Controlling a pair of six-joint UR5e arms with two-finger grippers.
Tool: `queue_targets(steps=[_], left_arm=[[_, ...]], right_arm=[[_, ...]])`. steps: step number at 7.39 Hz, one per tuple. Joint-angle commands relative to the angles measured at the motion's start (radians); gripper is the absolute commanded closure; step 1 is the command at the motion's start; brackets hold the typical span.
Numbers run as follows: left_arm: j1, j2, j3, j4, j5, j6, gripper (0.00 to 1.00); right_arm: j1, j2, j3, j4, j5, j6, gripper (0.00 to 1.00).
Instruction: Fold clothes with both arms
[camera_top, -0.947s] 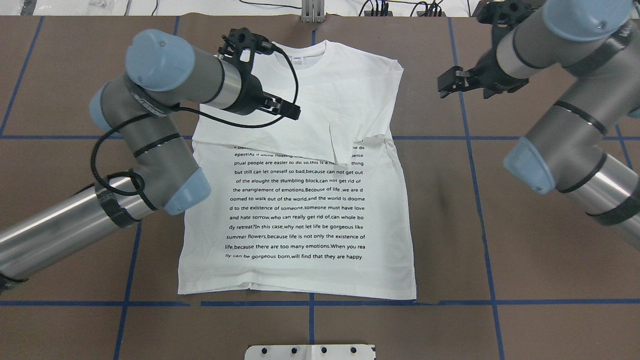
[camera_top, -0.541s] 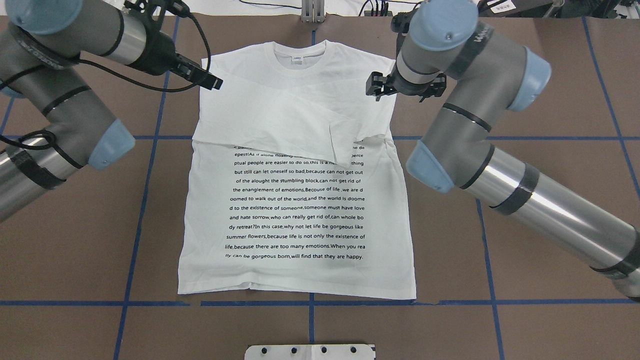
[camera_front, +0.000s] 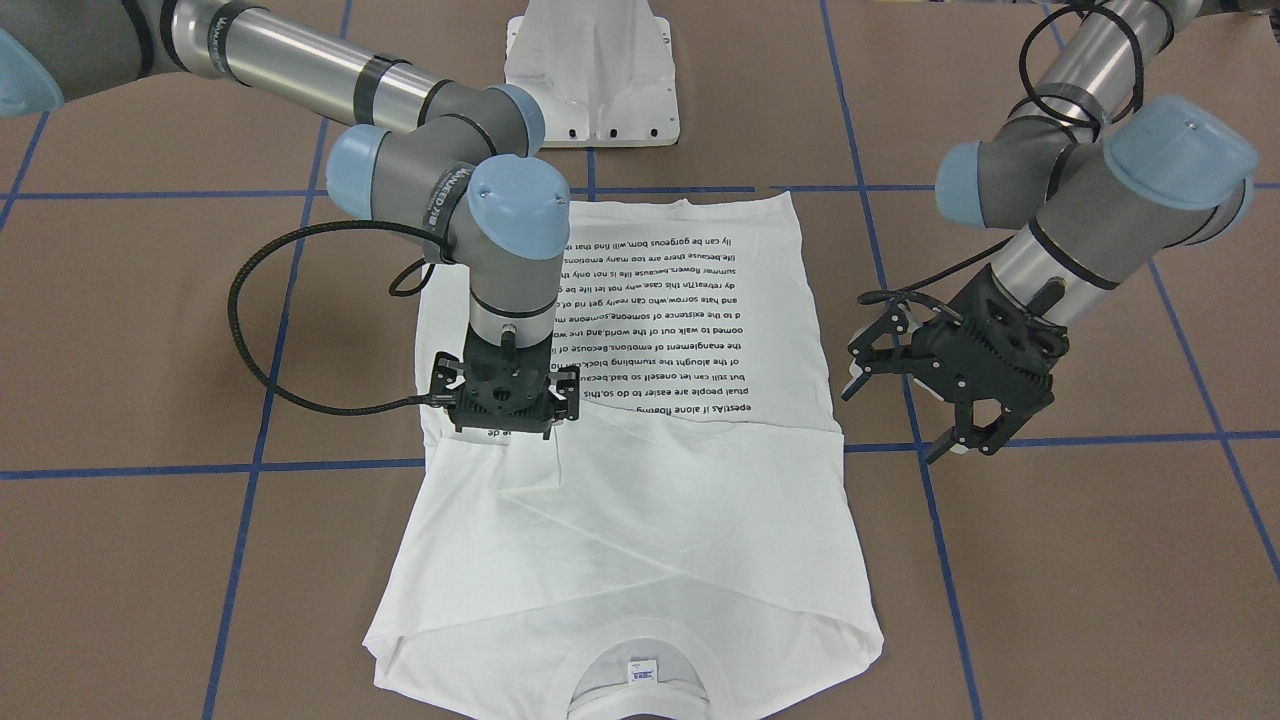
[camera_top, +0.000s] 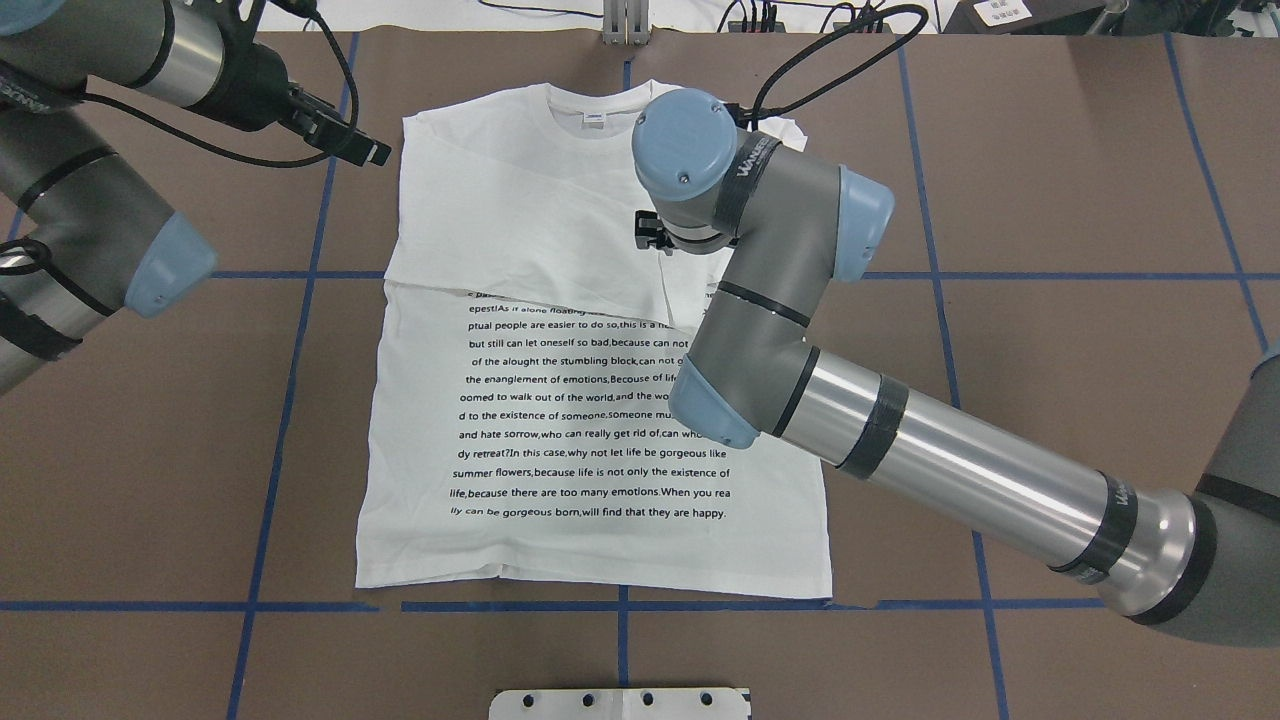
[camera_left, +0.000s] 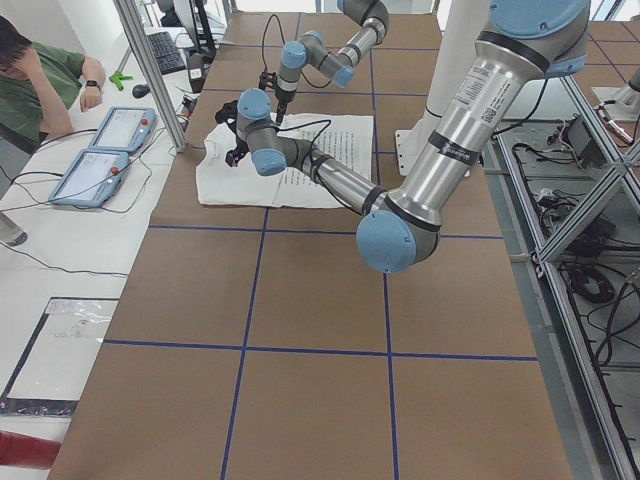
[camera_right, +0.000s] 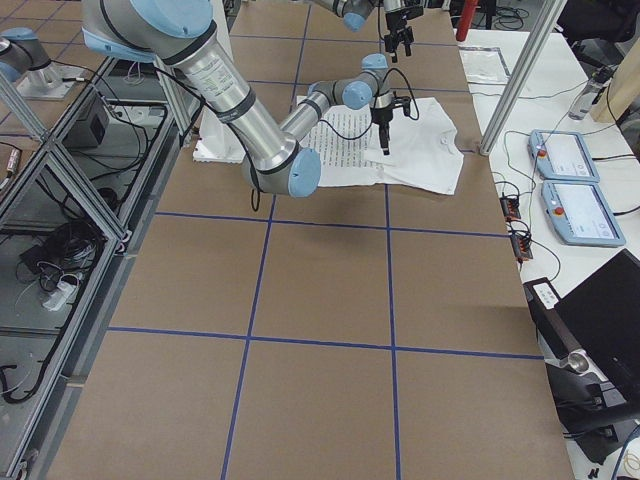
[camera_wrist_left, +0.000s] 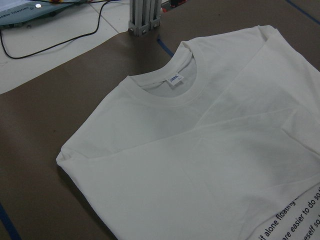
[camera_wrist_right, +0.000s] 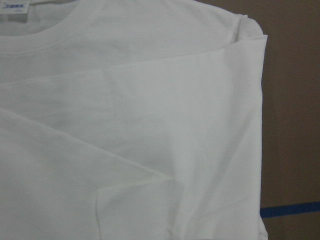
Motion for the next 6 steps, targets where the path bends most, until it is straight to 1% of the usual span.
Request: queue_targets(steps=[1, 2, 3, 5, 6], left_arm=[[-0.001, 0.006, 0.0, -0.002, 0.001, 0.001, 0.0], [-0.001, 0.006, 0.0, -0.002, -0.001, 0.001, 0.0], [-0.001, 0.007, 0.0, -0.005, -0.001, 0.001, 0.0], [-0.001, 0.007, -0.002, -0.007, -0.001, 0.001, 0.0], [0.001, 0.006, -0.002, -0.008, -0.001, -0.001, 0.0]], right_arm=[[-0.052, 0.012, -0.032, -0.012, -0.039, -0.032, 0.0], [-0.066, 0.019, -0.062, -0.011, -0.064, -0.074, 0.0], [-0.069, 0.028, -0.081, -0.011, -0.07, -0.076, 0.0], [-0.073, 0.026, -0.089, -0.015, -0.07, -0.092, 0.0], [-0.072, 0.028, -0.087, -0.059, -0.071, -0.126, 0.0]])
